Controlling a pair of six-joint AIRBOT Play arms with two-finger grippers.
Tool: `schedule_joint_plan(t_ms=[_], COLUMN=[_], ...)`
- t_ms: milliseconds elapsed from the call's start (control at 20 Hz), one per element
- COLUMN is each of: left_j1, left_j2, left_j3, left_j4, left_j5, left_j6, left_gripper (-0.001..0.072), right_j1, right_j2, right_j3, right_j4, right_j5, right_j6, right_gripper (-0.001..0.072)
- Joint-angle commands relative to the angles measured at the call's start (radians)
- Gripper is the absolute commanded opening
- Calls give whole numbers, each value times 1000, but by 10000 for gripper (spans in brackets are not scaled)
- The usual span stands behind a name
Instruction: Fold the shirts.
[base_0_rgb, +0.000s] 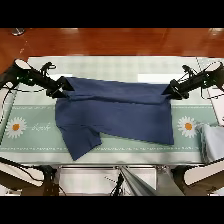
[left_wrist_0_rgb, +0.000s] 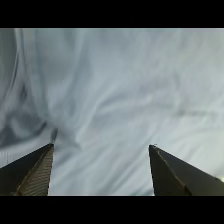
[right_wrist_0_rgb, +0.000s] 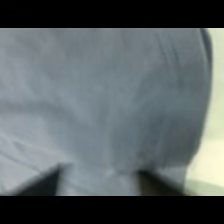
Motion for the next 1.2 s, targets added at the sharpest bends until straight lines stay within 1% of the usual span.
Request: schedule_joint_plan(t_ms=[0,100,150,200,250,300,350,400,450,500,550,650,750,900,1000,1050,1150], left_j1=[32,48,53,57,63,74,95,129,167,202,234,270,272,272,272,271,261], left_j2=[26,98,149,211,275,334,389,442,490,532,573,674,737,735,724,716,695], left_j3=[12,-11,-47,-106,-187,-277,-372,-470,-561,-638,-708,-842,-931,-1004,-1032,-1040,-1043], left_j4=[39,109,166,259,362,420,434,416,367,292,218,110,38,-146,-242,-265,-262], left_j5=[-130,-175,-175,-167,-151,-138,-124,-102,-77,-46,3,123,179,227,261,266,256], left_j6=[-47,-45,-46,-69,-116,-116,-108,-89,-72,-31,-2,15,52,170,232,264,303], left_gripper=[708,708,708,708,708,708,707,705,704,703,703,704,704,702,702,702,702], right_j1=[-8,-14,-14,-14,-14,-14,-14,-14,-14,-14,-14,-14,-14,-13,-13,-14,-48], right_j2=[37,119,181,247,325,400,482,556,632,692,745,811,844,845,845,845,845], right_j3=[-10,-22,-49,-94,-167,-252,-353,-449,-548,-629,-702,-797,-843,-854,-854,-854,-847], right_j4=[-1,-60,-114,-159,-189,-190,-174,-143,-109,-81,-56,-25,6,76,106,121,135], right_j5=[75,93,73,38,-19,-78,-134,-175,-213,-238,-251,-248,-235,-218,-216,-219,-233], right_j6=[4,12,13,13,16,19,25,24,9,-7,-17,-20,-25,-51,-50,-50,-30], right_gripper=[623,624,623,623,624,623,623,623,623,623,623,623,623,623,623,623,623])
